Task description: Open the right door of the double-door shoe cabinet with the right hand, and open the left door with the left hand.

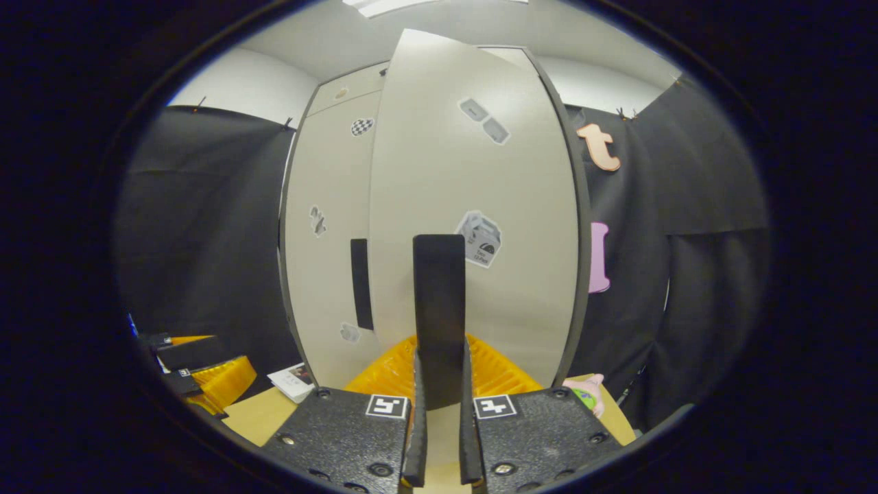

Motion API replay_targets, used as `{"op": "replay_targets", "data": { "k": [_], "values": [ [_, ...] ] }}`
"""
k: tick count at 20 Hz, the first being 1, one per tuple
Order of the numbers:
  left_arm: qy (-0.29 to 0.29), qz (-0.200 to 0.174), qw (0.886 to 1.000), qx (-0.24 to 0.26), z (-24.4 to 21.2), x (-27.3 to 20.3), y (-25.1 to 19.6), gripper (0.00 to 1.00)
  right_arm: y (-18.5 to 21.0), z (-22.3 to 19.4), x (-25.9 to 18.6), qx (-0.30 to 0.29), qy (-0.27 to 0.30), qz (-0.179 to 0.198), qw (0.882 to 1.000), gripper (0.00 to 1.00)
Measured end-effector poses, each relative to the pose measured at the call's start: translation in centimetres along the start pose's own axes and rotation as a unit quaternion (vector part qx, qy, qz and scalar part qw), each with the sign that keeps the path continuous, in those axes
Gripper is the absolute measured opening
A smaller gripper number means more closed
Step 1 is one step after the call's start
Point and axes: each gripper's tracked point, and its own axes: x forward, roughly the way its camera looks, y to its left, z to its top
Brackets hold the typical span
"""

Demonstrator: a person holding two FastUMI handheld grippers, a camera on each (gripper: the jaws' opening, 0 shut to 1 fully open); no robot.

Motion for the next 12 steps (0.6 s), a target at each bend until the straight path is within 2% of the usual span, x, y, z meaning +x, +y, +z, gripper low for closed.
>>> {"op": "replay_targets", "data": {
  "k": [12],
  "values": [
    [0.007, -0.019, 1.000, -0.010, -0.4, 0.3, -4.2, 0.95, -5.1, 0.0, -4.8, -0.007, 0.001, -0.014, 1.000, 0.21]
  ]
}}
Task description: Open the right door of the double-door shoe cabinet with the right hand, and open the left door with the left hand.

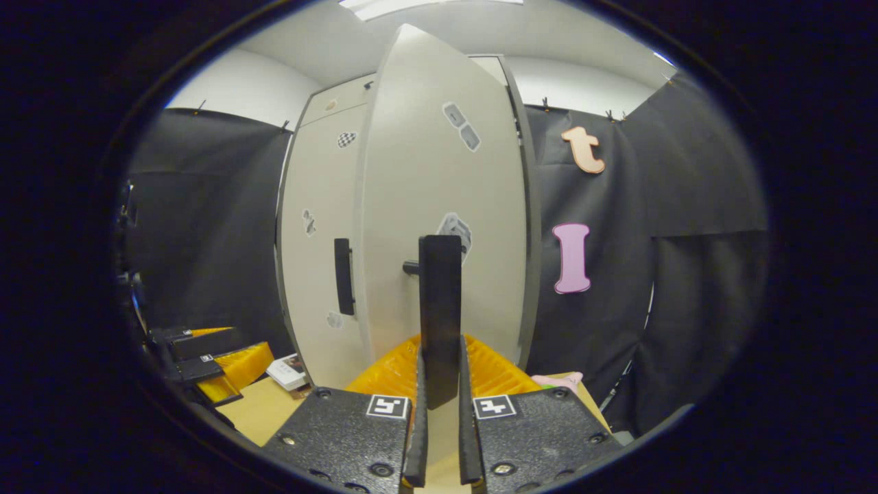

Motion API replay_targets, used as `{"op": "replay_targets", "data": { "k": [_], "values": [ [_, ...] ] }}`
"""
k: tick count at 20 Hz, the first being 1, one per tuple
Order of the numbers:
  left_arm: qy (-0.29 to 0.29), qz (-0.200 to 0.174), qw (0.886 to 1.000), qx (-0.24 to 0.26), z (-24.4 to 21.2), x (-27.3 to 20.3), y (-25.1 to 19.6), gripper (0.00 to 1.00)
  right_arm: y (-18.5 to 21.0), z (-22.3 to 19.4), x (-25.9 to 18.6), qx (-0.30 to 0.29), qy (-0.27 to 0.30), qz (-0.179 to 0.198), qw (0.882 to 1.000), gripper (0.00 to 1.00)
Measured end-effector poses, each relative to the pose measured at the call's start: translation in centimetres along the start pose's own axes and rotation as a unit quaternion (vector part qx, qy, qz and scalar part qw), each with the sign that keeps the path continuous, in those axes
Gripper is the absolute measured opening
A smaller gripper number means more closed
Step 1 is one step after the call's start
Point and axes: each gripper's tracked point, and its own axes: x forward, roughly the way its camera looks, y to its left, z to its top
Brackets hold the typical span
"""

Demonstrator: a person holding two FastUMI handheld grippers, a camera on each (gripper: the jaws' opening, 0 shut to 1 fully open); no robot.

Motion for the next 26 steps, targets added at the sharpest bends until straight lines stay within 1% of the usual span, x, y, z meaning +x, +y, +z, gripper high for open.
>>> {"op": "replay_targets", "data": {
  "k": [9, 14, 15, 16, 17, 18, 19, 20, 21, 26],
  "values": [
    [0.005, -0.006, 1.000, -0.008, -0.4, 0.5, -1.4, 0.95, -4.1, -0.3, -2.1, -0.009, 0.003, -0.032, 0.999, 0.21],
    [0.007, -0.009, 1.000, -0.010, -0.5, 0.8, -1.7, 0.95, -8.7, 0.0, -2.6, -0.001, 0.001, -0.075, 0.997, 0.20],
    [0.006, -0.009, 1.000, -0.011, -0.4, 1.0, -1.7, 0.95, -9.7, 0.0, -2.7, 0.000, 0.001, -0.083, 0.997, 0.20],
    [0.006, -0.009, 1.000, -0.012, -0.5, 1.1, -1.8, 0.95, -10.6, 0.0, -3.0, 0.004, 0.002, -0.091, 0.996, 0.14],
    [0.006, -0.008, 1.000, -0.013, -0.5, 1.1, -1.8, 0.95, -11.7, 0.0, -3.2, 0.008, 0.001, -0.095, 0.995, 0.12],
    [0.006, -0.008, 1.000, -0.015, -0.5, 1.2, -1.7, 0.95, -11.6, 0.2, -3.2, 0.024, -0.002, -0.079, 0.997, 0.12],
    [0.007, -0.006, 1.000, -0.016, -0.6, 1.2, -1.6, 0.95, -11.1, 0.2, -3.1, 0.042, -0.002, -0.068, 0.997, 0.03],
    [0.009, -0.004, 1.000, -0.017, -0.7, 1.2, -1.5, 0.95, -11.0, 0.2, -3.1, 0.049, -0.001, -0.066, 0.997, 0.03],
    [0.008, -0.003, 1.000, -0.017, -0.7, 1.2, -1.4, 0.95, -11.5, 0.2, -3.4, 0.046, -0.005, -0.069, 0.997, 0.12],
    [0.007, 0.015, 1.000, -0.015, -1.0, 1.2, 0.3, 0.95, -10.3, 0.4, -8.0, -0.001, -0.024, -0.119, 0.993, 0.12]
  ]
}}
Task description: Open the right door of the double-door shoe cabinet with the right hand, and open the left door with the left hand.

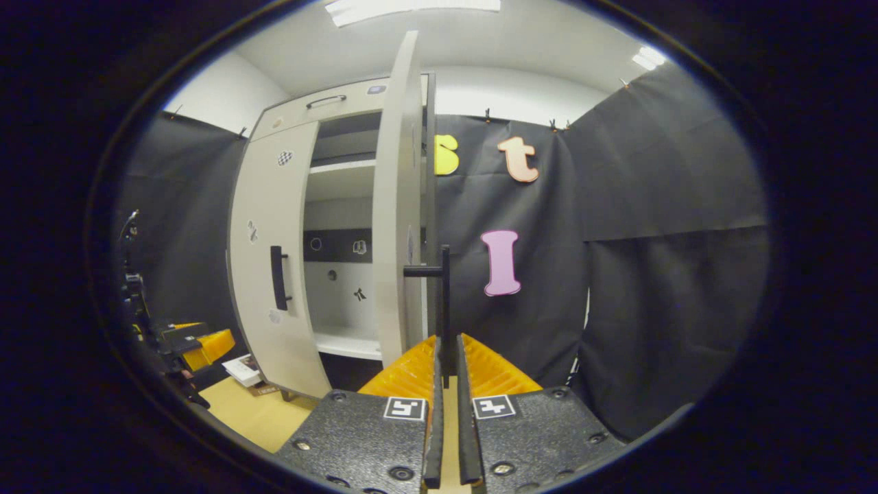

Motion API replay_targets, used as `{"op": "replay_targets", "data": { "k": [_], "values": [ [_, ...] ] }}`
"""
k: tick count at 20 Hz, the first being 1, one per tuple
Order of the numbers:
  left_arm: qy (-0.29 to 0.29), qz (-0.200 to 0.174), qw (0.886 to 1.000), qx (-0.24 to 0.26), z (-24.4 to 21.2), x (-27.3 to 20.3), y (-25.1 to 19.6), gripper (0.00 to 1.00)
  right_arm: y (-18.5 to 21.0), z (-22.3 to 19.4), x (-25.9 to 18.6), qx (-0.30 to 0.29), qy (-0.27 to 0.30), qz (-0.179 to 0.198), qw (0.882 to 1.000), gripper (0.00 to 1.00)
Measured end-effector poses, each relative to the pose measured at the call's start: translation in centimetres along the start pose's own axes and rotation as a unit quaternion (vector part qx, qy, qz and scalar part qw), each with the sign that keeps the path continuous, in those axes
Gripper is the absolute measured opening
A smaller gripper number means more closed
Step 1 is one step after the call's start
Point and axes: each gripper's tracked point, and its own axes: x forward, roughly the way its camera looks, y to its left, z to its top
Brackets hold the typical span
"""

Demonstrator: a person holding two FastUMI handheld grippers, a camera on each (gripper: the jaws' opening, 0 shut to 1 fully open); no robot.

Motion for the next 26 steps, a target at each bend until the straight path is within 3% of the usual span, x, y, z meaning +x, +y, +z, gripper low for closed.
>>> {"op": "replay_targets", "data": {
  "k": [2, 3, 4, 5, 6, 8, 12, 14, 20, 26],
  "values": [
    [-0.006, 0.004, 1.000, 0.000, 0.1, 0.2, 0.6, 0.95, 1.7, -0.5, -1.6, -0.002, 0.000, 0.013, 1.000, 0.12],
    [-0.006, 0.004, 1.000, -0.001, 0.0, 0.3, 0.7, 0.95, 3.1, -0.9, -2.2, -0.001, 0.000, 0.025, 1.000, 0.03],
    [-0.005, 0.003, 1.000, -0.004, -0.1, 0.3, 0.9, 0.95, 4.1, -1.0, -2.4, 0.000, -0.002, 0.036, 0.999, 0.12],
    [-0.002, 0.001, 1.000, -0.007, -0.2, 0.3, 0.9, 0.95, 5.4, -1.2, -2.4, -0.001, -0.001, 0.049, 0.999, 0.14],
    [0.000, -0.001, 1.000, -0.008, -0.3, 0.2, 1.1, 0.95, 6.1, -1.5, -2.4, -0.007, 0.003, 0.049, 0.999, 0.36],
    [0.003, -0.001, 1.000, -0.006, -0.4, 0.2, 1.4, 0.95, 7.6, -1.7, -2.0, -0.027, 0.006, 0.051, 0.998, 0.64],
    [-0.009, -0.006, 1.000, 0.008, 0.4, 1.2, 1.5, 0.95, 11.2, -1.5, -1.3, -0.014, -0.010, 0.089, 0.996, 0.79],
    [-0.021, -0.005, 1.000, 0.005, 1.4, 2.2, 1.2, 0.95, 12.0, -2.3, -0.9, -0.003, 0.000, 0.099, 0.995, 0.99],
    [-0.013, -0.040, 0.999, 0.018, 3.9, 9.2, -2.1, 0.95, 12.8, -5.0, -0.3, 0.002, 0.041, 0.113, 0.993, 0.99],
    [-0.011, -0.024, 0.999, 0.031, 5.9, 16.0, -2.8, 0.95, 11.6, -5.8, -0.3, 0.026, 0.052, 0.113, 0.992, 1.00]
  ]
}}
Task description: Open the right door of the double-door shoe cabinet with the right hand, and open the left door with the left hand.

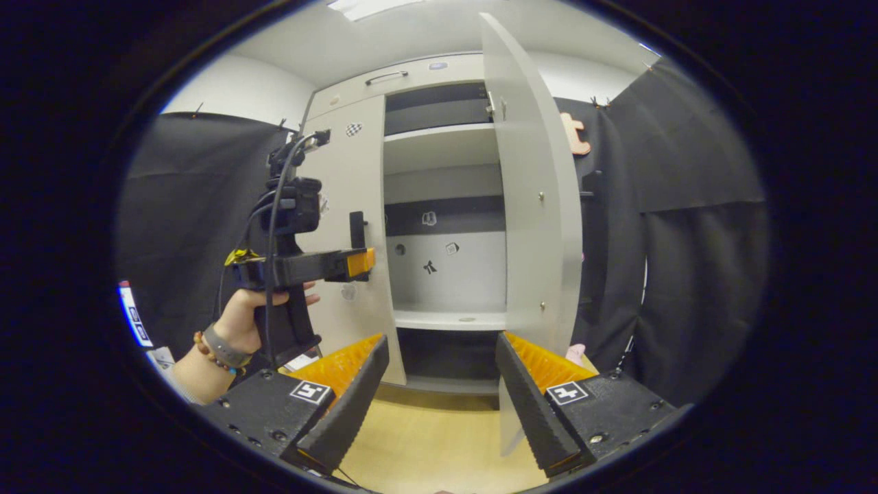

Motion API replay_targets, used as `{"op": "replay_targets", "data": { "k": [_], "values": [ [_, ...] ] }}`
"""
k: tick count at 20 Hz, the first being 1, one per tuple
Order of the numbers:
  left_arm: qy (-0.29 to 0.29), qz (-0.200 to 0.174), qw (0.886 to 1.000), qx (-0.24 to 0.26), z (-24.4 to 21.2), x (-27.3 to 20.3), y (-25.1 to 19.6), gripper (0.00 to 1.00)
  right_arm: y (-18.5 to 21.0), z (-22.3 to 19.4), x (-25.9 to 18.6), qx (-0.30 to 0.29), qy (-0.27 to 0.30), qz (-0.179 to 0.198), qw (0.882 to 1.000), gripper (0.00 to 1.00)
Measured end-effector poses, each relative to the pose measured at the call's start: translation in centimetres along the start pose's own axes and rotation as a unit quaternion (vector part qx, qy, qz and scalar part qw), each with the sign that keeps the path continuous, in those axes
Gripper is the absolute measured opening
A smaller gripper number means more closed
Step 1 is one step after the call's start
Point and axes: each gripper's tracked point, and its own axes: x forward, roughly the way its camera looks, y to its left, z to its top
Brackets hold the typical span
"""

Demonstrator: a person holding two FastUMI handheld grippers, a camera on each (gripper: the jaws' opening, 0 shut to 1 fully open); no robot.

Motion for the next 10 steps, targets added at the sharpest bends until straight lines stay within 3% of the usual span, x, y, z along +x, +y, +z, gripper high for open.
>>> {"op": "replay_targets", "data": {
  "k": [5, 10],
  "values": [
    [0.032, 0.013, 0.999, -0.025, -1.9, 3.0, -0.1, 0.95, -1.5, 0.1, -0.1, 0.011, -0.005, -0.010, 1.000, 1.00],
    [0.019, 0.030, 0.999, 0.007, -1.8, 3.5, 0.2, 0.94, -2.0, -0.3, 0.6, 0.020, 0.002, -0.008, 1.000, 0.99]
  ]
}}
